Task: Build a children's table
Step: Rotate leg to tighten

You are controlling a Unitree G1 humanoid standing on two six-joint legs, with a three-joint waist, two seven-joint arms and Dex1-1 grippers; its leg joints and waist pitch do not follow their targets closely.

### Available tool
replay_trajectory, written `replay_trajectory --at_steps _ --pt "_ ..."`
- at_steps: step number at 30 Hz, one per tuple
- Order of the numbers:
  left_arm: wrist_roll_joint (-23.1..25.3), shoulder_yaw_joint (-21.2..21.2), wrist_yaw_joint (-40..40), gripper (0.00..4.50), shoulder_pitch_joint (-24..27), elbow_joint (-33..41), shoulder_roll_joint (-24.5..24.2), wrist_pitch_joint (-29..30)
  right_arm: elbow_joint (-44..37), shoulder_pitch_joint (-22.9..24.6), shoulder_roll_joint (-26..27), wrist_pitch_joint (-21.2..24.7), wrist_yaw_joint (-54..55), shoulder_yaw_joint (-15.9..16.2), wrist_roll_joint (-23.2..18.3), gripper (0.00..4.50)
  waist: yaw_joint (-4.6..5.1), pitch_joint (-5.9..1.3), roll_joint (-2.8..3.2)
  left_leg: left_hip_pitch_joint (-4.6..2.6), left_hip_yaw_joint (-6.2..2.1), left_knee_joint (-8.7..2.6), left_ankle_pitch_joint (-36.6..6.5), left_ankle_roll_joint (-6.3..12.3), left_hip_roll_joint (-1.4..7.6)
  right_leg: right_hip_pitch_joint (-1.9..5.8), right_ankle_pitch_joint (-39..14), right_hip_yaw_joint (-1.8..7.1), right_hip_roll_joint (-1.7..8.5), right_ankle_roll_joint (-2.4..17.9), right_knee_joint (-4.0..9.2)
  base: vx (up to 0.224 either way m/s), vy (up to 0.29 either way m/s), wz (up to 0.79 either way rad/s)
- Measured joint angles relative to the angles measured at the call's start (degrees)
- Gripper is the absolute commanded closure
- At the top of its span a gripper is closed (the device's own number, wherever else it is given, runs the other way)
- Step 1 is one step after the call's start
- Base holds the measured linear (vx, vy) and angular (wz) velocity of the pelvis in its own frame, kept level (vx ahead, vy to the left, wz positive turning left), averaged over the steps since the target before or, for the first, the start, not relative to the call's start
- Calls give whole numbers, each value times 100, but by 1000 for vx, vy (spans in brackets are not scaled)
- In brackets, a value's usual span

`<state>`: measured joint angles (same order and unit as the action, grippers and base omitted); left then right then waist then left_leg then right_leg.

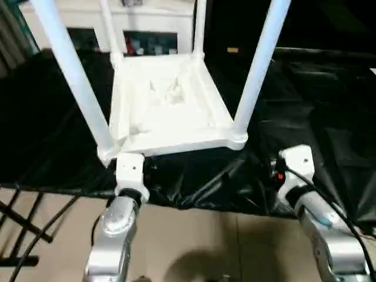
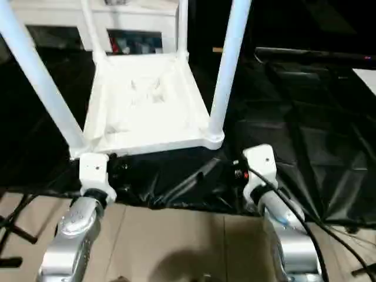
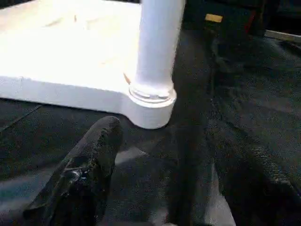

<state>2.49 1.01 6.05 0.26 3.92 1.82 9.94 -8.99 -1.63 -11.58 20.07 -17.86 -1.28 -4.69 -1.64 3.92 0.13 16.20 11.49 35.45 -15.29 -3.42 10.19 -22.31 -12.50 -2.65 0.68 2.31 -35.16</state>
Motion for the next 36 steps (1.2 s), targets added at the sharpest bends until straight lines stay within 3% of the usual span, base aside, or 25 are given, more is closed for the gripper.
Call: replay_trajectory --at_steps 1,2,3,4,6,7,9,10,12,14,16,17,18,19,21,22,23,24,26,27,28,30,31,33,36 --pt "0 -2 -1 302 2 31 -14 0 -2 6 -1 0 -4 16 2 130 18 13 -15 -60 19 -9 -19 -21 11 7 -109 -63 60 2 -83 21 56 -80" --pt "-11 1 3 302 22 167 -33 -5 -1 30 -8 -7 -5 69 24 130 73 62 -127 -143 30 -25 -69 -61 -29 64 -439 -186 291 -45 -435 -15 -14 -57" --pt "-35 27 7 302 25 212 -18 -8 2 71 -30 -12 -4 101 64 130 148 53 -259 -169 38 -12 -91 -97 -50 109 -442 -133 383 -81 -469 25 -90 -30" --pt "-46 78 7 302 117 300 4 -18 13 51 -49 -10 -1 150 87 130 156 18 -383 -180 -22 29 -198 -105 -54 112 -367 -130 346 -95 -451 25 -90 -30" --pt "-48 239 19 302 202 307 63 -12 51 51 -90 5 20 131 101 130 115 11 -363 129 -329 593 -411 282 -169 135 -384 -143 242 -67 -393 103 -86 -14" --pt "-46 307 41 302 252 357 58 -3 51 48 -86 44 22 117 98 130 88 14 -379 329 -460 796 -396 298 -329 172 -397 -125 231 -36 -375 100 -71 -6" --pt "-33 311 34 302 328 525 54 24 51 46 -73 56 -10 121 78 130 -6 31 -296 473 -505 596 -389 297 -383 314 -411 -157 132 -2 -303 117 -21 7" --pt "-4 323 16 302 385 665 51 25 41 26 -66 5 -60 139 62 130 -50 55 -118 481 -525 318 -220 305 -280 470 -416 -283 12 1 -191 127 5 7" --pt "30 297 -10 302 466 760 -32 35 40 13 2 -62 -133 262 50 130 -54 66 66 358 -582 258 40 198 -164 667 -443 -455 -7 -38 -28 203 98 -5" --pt "62 192 -13 302 476 781 -120 50 16 4 16 -149 -139 334 42 130 74 66 27 263 -603 139 -3 250 -280 532 -628 -262 38 61 -402 223 88 6" --pt "61 255 12 302 505 860 -123 83 -61 29 17 -212 -26 282 56 130 185 48 19 186 -597 132 -86 297 -298 236 -552 -121 116 -75 -760 176 34 5" --pt "59 295 34 302 512 919 -139 107 -135 60 26 -211 36 246 55 130 241 48 23 172 -590 132 -125 307 -331 87 -497 -103 201 -164 -753 158 -14 -3" --pt "54 338 70 302 510 971 -150 126 -191 84 42 -211 87 185 48 130 298 22 -62 147 -559 128 -161 303 -385 -17 -436 -57 302 -221 -593 165 -74 -2" --pt "39 382 110 302 500 1009 -162 149 -205 90 111 -212 175 92 36 130 300 -6 -235 114 -450 142 -233 256 -508 -26 -117 125 455 -320 -265 165 -74 -2" --pt "12 518 127 302 476 941 -90 217 -138 190 134 -207 284 -80 32 130 254 8 -131 147 -537 450 -447 766 -544 99 -243 216 372 -287 -271 157 -70 8" --pt "-7 560 127 302 469 942 -88 224 -90 215 144 -207 329 -134 33 130 193 -7 -97 278 -590 759 -458 815 -572 229 -274 215 357 -259 -185 163 -61 9" --pt "-34 499 122 302 452 948 -112 229 -96 215 190 -211 359 -143 27 130 150 -9 -90 353 -603 838 -437 777 -601 346 -297 207 356 -240 -122 178 -60 0" --pt "-89 391 122 302 408 944 -135 234 -110 205 250 -224 379 -136 12 130 112 -4 -65 424 -608 784 -387 694 -595 455 -318 175 343 -225 -53 153 -36 -2" --pt "-247 125 122 302 303 945 -147 232 -185 197 275 -264 405 -66 2 130 20 -16 172 544 -610 243 -234 584 -396 682 -376 2 176 -221 82 158 -2 0" --pt "-290 86 132 302 257 940 -174 234 -203 191 271 -269 393 -53 -21 130 -4 -32 305 581 -624 139 78 477 -298 739 -427 -74 90 -243 73 197 98 -1" --pt "-378 9 195 302 186 888 -253 233 -141 132 358 -268 343 -16 -97 130 11 -36 369 549 -673 187 234 332 -248 744 -515 -119 77 -227 25 197 98 -1" --pt "-387 -130 229 302 25 668 -473 226 -91 -68 361 -296 283 118 -127 130 53 -65 294 602 -662 218 191 401 -314 490 -519 -38 125 -62 -287 150 67 -4" --pt "-416 -153 330 302 -101 443 -592 227 -65 -125 281 -301 246 118 -127 130 46 -87 279 611 -733 261 202 377 -407 328 -385 96 202 -260 -377 111 54 -6" --pt "-512 -191 463 274 -170 382 -607 224 -46 -100 227 -305 223 40 -150 130 41 -108 225 636 -810 264 194 365 -614 151 -217 342 404 -637 -181 -47 81 -16" --pt "-1046 -52 1369 262 -407 302 -794 257 -16 136 107 -304 47 -116 -247 130 -3 -109 271 677 -740 164 217 317 -612 78 -161 333 464 -627 -144 -25 26 -4"
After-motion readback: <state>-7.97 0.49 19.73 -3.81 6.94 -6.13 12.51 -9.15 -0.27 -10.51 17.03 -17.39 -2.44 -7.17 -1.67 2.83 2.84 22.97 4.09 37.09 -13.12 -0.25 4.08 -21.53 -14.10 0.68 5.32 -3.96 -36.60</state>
